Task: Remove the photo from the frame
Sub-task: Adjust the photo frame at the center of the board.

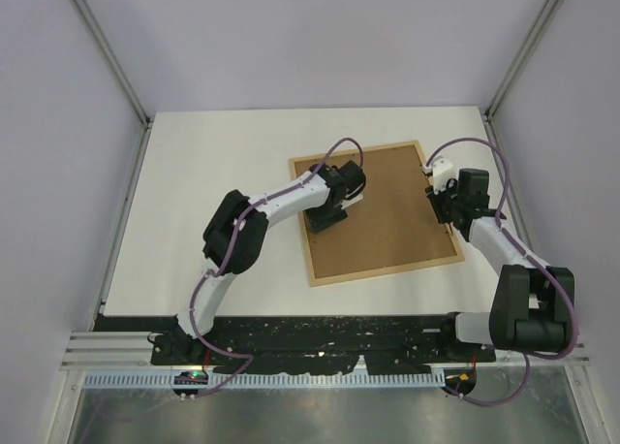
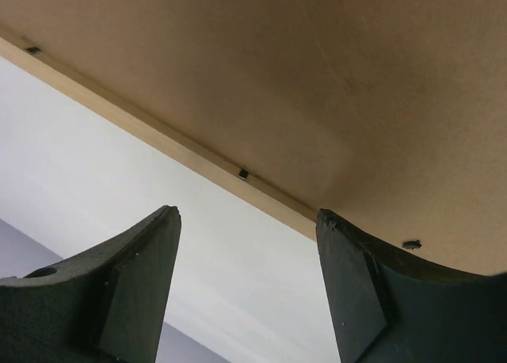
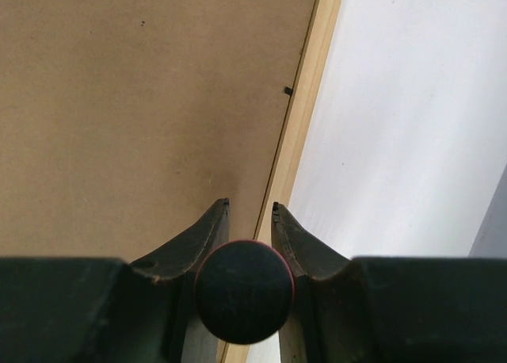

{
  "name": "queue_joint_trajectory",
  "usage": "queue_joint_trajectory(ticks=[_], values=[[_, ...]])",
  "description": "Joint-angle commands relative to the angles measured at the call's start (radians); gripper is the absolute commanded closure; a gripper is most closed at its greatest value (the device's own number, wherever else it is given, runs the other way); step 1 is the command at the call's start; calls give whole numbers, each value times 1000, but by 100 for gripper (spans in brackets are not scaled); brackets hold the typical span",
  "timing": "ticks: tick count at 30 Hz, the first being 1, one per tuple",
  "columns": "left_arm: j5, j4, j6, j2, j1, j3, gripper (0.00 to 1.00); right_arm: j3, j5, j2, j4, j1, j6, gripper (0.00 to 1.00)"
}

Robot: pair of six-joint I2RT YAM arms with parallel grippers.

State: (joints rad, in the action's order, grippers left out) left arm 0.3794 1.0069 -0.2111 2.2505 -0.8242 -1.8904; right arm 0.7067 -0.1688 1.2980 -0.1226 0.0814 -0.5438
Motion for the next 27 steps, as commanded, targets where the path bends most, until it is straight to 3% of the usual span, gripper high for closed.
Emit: queue_joint_trajectory(ticks=[1, 10, 18, 23, 27], values=[[13, 32, -27, -25, -23, 79, 28, 49, -26, 64, 51, 6, 5, 92], [-137, 78, -51, -60, -76, 184, 30, 131, -18, 182, 77, 8, 13, 92], [-359, 107, -16, -175, -138, 342, 32, 342, -5, 412, 117, 4, 59, 92], [-523, 137, 29, -201, -176, 337, 32, 486, -11, 530, 117, -26, 81, 92], [-530, 104, 90, -216, -156, 260, 29, 537, 29, 546, 117, -72, 73, 92]])
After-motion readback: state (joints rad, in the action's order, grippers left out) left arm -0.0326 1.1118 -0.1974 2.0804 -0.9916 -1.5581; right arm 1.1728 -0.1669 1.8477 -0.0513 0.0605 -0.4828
